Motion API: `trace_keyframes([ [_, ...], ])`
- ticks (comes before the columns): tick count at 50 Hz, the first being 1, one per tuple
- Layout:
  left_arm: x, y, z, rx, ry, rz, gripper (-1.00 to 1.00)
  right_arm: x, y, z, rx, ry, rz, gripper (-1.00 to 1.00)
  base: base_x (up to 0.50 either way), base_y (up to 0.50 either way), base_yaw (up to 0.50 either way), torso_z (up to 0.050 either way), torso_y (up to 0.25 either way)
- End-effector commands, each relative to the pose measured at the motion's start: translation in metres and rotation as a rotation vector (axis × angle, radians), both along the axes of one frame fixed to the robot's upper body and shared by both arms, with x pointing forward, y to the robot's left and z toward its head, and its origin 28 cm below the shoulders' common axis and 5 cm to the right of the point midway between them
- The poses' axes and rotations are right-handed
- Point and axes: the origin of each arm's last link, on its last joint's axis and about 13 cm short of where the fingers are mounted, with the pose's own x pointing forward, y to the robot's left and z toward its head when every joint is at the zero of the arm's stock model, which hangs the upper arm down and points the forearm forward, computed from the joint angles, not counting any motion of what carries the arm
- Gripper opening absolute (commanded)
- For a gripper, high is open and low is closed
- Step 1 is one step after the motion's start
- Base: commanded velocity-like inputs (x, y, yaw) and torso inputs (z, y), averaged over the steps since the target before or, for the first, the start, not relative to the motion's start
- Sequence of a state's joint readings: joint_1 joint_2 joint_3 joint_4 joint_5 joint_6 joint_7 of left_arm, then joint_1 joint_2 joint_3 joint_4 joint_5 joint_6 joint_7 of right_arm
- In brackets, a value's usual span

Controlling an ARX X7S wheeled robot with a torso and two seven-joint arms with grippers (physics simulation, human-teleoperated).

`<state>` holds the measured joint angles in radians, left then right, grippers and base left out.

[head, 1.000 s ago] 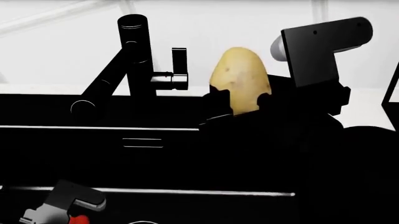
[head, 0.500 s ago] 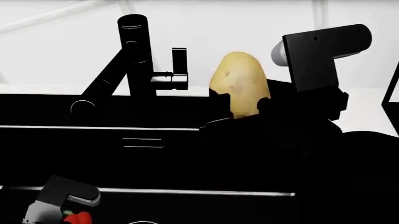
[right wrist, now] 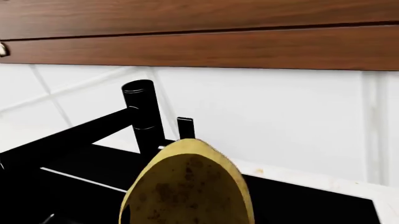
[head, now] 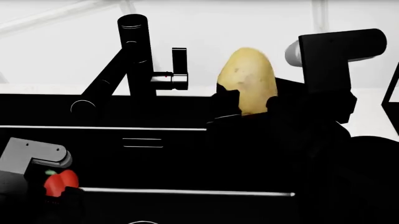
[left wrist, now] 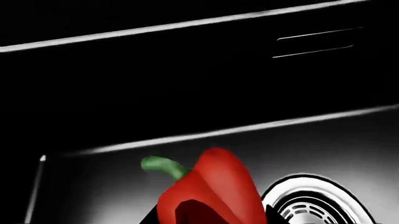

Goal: Pick the vegetables from the sink and place them on the cutting board.

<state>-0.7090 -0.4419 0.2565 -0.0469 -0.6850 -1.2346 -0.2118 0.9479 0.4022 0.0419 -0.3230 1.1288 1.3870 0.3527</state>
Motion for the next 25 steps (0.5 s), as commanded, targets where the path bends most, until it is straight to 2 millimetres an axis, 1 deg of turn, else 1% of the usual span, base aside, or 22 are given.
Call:
trace_keyframes([
  [1,-0.007,0.006,0.025,-0.012,-0.083,0.021,-1.00,-0.001,-0.003,0.001,0.011,-0.026,-0.017,-1.00,0.00,0.00,0.00,0.000,0.000],
  [4,-0.009,0.007,0.032,-0.010,-0.105,0.024,-1.00,-0.002,-0.004,0.001,0.005,-0.032,-0.019,-1.00,0.00,0.00,0.00,0.000,0.000],
  [5,-0.009,0.010,0.037,-0.009,-0.142,0.043,-1.00,-0.002,-0.004,0.001,0.002,-0.034,-0.020,-1.00,0.00,0.00,0.00,0.000,0.000],
  [10,-0.011,0.018,0.046,-0.022,-0.168,0.060,-1.00,-0.003,-0.005,-0.002,-0.015,-0.033,-0.018,-1.00,0.00,0.00,0.00,0.000,0.000],
  [12,-0.014,0.022,0.054,-0.035,-0.194,0.070,-1.00,-0.004,-0.005,0.001,-0.003,-0.052,-0.012,-1.00,0.00,0.00,0.00,0.000,0.000],
  [15,-0.015,0.021,0.063,-0.048,-0.214,0.075,-1.00,-0.005,-0.007,0.003,0.015,-0.070,-0.014,-1.00,0.00,0.00,0.00,0.000,0.000],
  [16,-0.016,0.021,0.065,-0.060,-0.215,0.077,-1.00,-0.006,-0.007,0.002,0.006,-0.084,0.024,-1.00,0.00,0.00,0.00,0.000,0.000],
  [17,-0.019,0.023,0.068,-0.066,-0.224,0.081,-1.00,-0.005,-0.008,0.001,0.011,-0.095,-0.023,-1.00,0.00,0.00,0.00,0.000,0.000],
  [21,-0.027,0.029,0.076,-0.083,-0.266,0.089,-1.00,-0.004,-0.010,0.000,0.019,-0.103,-0.044,-1.00,0.00,0.00,0.00,0.000,0.000],
  [25,-0.030,0.028,0.079,-0.083,-0.284,0.089,-1.00,-0.004,-0.012,-0.001,0.030,-0.106,-0.045,-1.00,0.00,0.00,0.00,0.000,0.000],
])
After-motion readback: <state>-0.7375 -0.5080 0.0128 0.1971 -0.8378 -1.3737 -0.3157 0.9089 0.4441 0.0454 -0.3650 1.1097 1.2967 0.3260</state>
